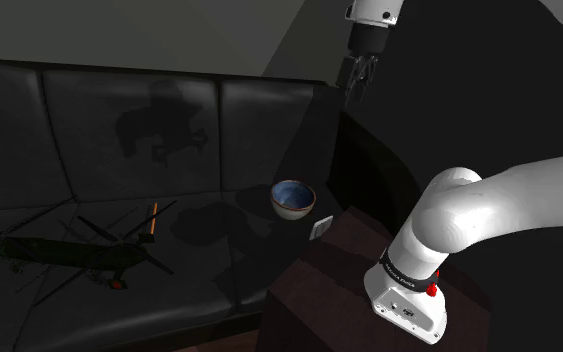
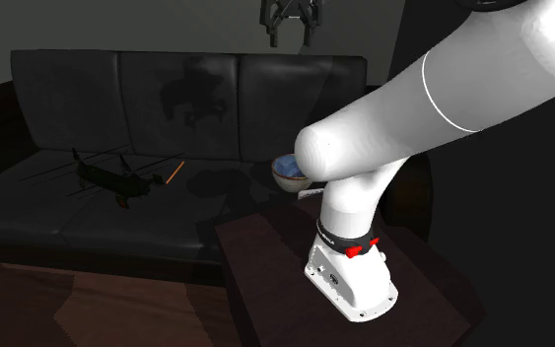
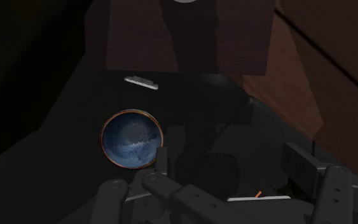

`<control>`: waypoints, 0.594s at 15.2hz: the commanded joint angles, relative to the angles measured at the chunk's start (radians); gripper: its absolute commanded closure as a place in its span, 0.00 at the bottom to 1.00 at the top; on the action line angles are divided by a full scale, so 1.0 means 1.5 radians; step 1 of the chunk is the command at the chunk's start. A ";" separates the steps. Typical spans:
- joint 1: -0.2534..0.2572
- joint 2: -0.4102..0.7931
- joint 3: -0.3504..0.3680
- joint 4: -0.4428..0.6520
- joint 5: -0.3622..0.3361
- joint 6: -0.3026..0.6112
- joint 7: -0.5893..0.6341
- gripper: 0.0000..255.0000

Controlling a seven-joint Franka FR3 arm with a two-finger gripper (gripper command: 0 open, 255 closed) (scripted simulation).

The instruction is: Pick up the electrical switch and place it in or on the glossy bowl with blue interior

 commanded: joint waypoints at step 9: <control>0.046 0.016 -0.022 -0.163 -0.056 0.141 -0.151 0.00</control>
